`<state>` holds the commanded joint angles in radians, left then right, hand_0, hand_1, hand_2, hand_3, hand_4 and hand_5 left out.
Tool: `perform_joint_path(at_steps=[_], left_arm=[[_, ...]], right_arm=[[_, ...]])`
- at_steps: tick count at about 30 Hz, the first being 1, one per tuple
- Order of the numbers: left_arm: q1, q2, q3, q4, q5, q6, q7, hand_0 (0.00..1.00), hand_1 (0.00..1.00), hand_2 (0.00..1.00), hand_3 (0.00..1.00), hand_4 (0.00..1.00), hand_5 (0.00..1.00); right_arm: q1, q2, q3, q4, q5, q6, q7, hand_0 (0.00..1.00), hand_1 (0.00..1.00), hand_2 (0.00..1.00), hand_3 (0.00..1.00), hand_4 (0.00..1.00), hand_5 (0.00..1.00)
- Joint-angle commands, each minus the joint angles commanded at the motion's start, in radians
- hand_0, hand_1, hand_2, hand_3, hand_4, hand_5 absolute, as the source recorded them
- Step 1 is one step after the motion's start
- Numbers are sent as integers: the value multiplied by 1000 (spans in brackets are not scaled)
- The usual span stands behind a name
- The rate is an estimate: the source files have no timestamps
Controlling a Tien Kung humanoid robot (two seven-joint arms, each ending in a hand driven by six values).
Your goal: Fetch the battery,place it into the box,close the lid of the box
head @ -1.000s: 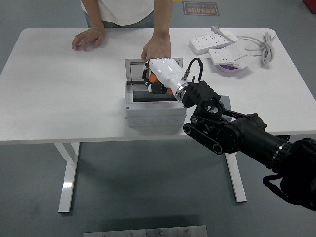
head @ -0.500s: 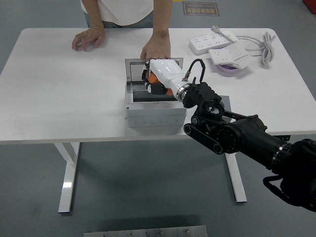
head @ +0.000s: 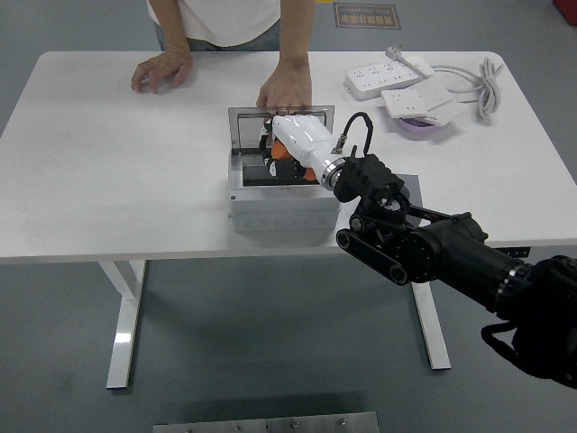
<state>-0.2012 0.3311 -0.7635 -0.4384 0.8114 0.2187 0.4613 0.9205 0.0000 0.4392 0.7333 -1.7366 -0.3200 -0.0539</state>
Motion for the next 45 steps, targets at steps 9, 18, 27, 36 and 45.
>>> perform_joint_path(at_steps=[9,18,27,36,45], left_arm=[[0,0,-3,0,5,-1,2,678,747,655,576,585,195],[-1,-1,-4,-1,9,-1,4,678,747,654,577,584,193],[-2,-3,-10,-2,16,-3,9,678,747,651,574,582,192],[11,-4,-7,-3,4,3,11,677,746,648,575,580,188],[20,-2,2,-3,-17,10,5,676,746,646,574,572,179]], right_arm=[[-3,0,0,-2,2,4,1,493,616,604,624,699,132],[-5,0,-8,-3,2,-4,-1,585,642,615,634,757,198],[2,0,-19,7,-3,-10,-5,598,649,621,637,780,216],[28,-22,10,118,-20,54,-60,583,639,614,639,805,246],[85,-100,81,213,19,131,-112,506,570,575,622,819,294]])
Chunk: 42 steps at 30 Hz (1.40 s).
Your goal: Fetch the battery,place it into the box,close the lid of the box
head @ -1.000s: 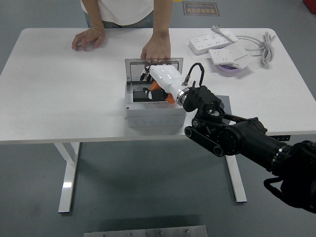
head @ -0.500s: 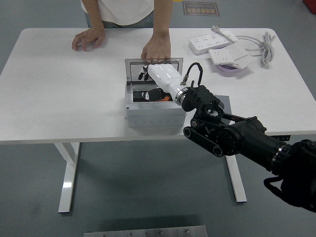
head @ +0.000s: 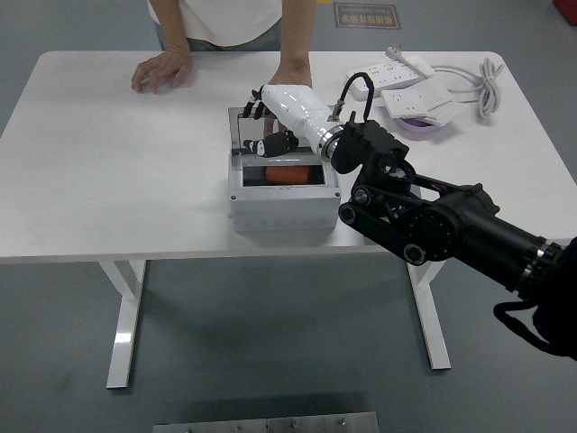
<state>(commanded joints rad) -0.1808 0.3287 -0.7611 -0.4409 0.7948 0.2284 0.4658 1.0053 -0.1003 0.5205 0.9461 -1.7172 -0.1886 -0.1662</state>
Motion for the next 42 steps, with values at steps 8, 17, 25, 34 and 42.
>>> perform_joint_path(at_steps=[8,17,25,34,42], left_arm=[[-2,2,-1,0,0,-2,2,676,745,644,574,570,176],[-7,4,-4,-1,6,-5,5,676,745,644,575,568,175],[-19,7,-11,-1,21,-10,9,676,744,643,574,567,173],[-26,10,-16,-1,32,-15,12,675,744,643,574,566,173],[-27,10,-18,-2,37,-18,14,676,743,643,574,566,172]], right_arm=[[27,-28,63,-61,40,-24,49,508,576,573,621,815,319],[28,-4,83,-125,134,-29,81,586,622,613,640,813,432],[27,34,82,-189,170,-44,94,971,817,784,814,983,998],[20,59,69,-243,202,-52,107,987,820,786,818,995,998],[10,75,41,-263,226,-55,116,998,822,783,817,992,998]])
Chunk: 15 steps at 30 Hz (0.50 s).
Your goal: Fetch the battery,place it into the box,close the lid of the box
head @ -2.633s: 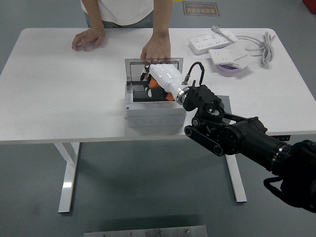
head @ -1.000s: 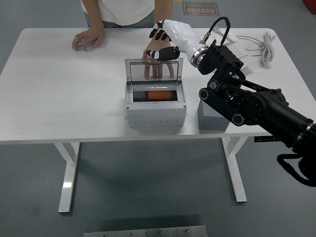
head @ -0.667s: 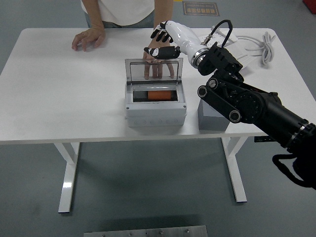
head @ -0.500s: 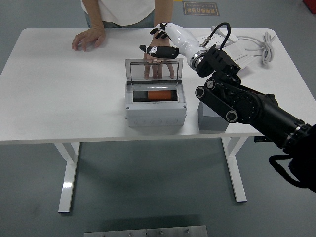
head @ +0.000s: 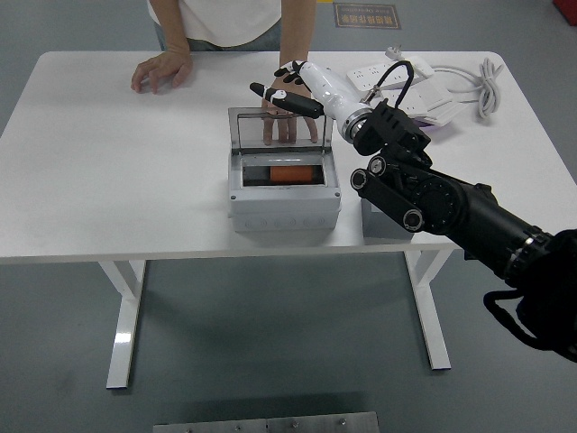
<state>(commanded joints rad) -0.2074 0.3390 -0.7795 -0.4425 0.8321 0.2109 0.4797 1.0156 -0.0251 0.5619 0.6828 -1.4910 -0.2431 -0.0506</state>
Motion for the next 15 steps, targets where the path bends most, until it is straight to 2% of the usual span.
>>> perform_joint_path(at_steps=[15], left_arm=[[-1,0,2,0,-1,-1,-3,676,743,643,574,566,172]], right_arm=[[-10,11,-61,6,35,14,-11,998,823,782,816,986,998]])
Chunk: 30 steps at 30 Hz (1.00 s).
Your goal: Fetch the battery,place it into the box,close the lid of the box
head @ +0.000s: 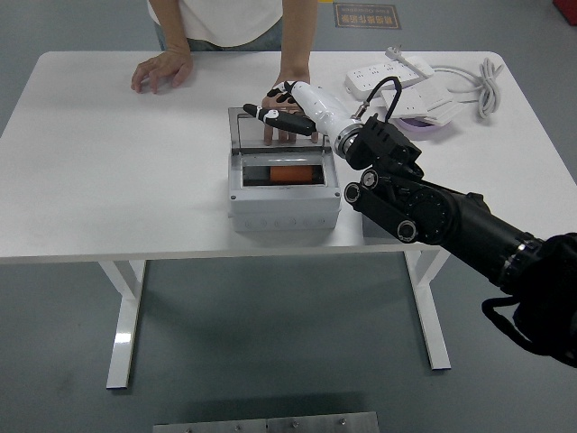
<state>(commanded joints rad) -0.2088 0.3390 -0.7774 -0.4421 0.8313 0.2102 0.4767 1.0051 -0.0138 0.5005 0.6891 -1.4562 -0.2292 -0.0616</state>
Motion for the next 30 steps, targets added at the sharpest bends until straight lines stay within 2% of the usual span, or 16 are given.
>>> perform_joint_path(at_steps=[8,9,14,15,20,21,26,27,30], left_arm=[[2,1,3,0,-7,4,-3,676,744,643,574,565,172],[3,1,3,0,-8,4,-3,676,744,643,574,566,173],[4,2,7,0,-14,7,-6,676,744,643,574,566,173],[4,2,7,0,-15,8,-6,676,744,644,574,565,175],[8,2,11,0,-22,10,-9,676,744,644,574,565,175],[9,2,12,0,-23,10,-9,676,745,643,573,565,178],[10,3,18,1,-33,14,-15,676,745,643,573,565,178],[10,4,19,1,-35,15,-16,677,746,645,574,565,179],[11,3,20,1,-37,16,-17,677,746,645,574,565,179]], right_arm=[[-3,-10,-34,32,7,4,-18,998,823,782,817,981,998],[-3,-12,-36,35,8,3,-19,963,800,774,809,979,998],[-1,-20,-51,53,4,-2,-27,963,800,774,809,979,998],[0,-22,-53,56,1,-3,-29,740,623,672,768,975,998],[3,-29,-60,74,-16,0,-44,740,623,672,768,975,998],[3,-31,-61,78,-18,1,-46,522,440,584,745,974,998],[-1,-37,-72,90,-22,5,-51,522,440,584,745,974,998],[-2,-38,-74,93,-23,5,-52,357,357,486,728,967,998],[-3,-39,-81,100,-28,7,-55,357,357,486,728,967,998]])
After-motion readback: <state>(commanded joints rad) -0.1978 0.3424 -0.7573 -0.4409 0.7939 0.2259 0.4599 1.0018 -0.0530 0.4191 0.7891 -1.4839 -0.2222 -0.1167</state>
